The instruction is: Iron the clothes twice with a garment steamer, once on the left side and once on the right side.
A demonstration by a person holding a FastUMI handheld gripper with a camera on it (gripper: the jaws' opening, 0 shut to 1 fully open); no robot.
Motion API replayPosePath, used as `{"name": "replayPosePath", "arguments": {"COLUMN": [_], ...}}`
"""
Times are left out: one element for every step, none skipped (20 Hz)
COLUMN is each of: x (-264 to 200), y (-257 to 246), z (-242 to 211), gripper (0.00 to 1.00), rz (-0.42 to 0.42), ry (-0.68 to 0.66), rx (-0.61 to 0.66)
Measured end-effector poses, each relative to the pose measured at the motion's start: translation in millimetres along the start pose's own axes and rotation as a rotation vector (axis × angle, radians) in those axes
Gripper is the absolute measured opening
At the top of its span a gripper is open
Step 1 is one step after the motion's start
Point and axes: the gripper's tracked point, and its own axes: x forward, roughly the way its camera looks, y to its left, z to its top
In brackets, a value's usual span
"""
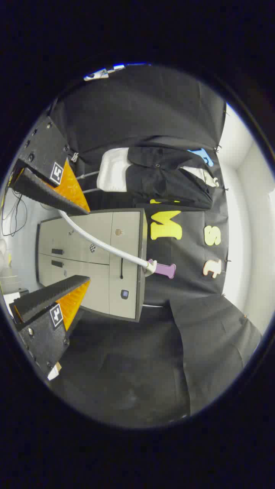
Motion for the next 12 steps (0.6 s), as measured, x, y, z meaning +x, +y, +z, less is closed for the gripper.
{"name": "replayPosePath", "arguments": {"x": [0, -1, -2, -3, -4, -5, -5, -5, -5, -5, -4, -4], "y": [0, 2, 3, 5, 8, 10, 12, 14, 17, 20, 22, 23], "z": [0, 1, 3, 2, 3, 4, 4, 5, 6, 6, 7, 7], "gripper": [0.98, 0.98, 0.98, 0.98, 0.98, 0.98, 0.98, 0.98, 0.98, 0.98, 0.98, 0.98], "rz": [-0.003, -0.005, -0.007, -0.006, -0.006, -0.007, -0.007, -0.008, -0.007, -0.007, -0.01, -0.013], "ry": [0.003, -0.001, -0.005, -0.005, -0.009, -0.01, -0.01, -0.011, -0.011, -0.009, -0.006, -0.005], "rx": [0.001, 0.001, -0.001, -0.005, -0.007, -0.007, -0.006, -0.005, -0.006, -0.009, -0.015, -0.019]}}
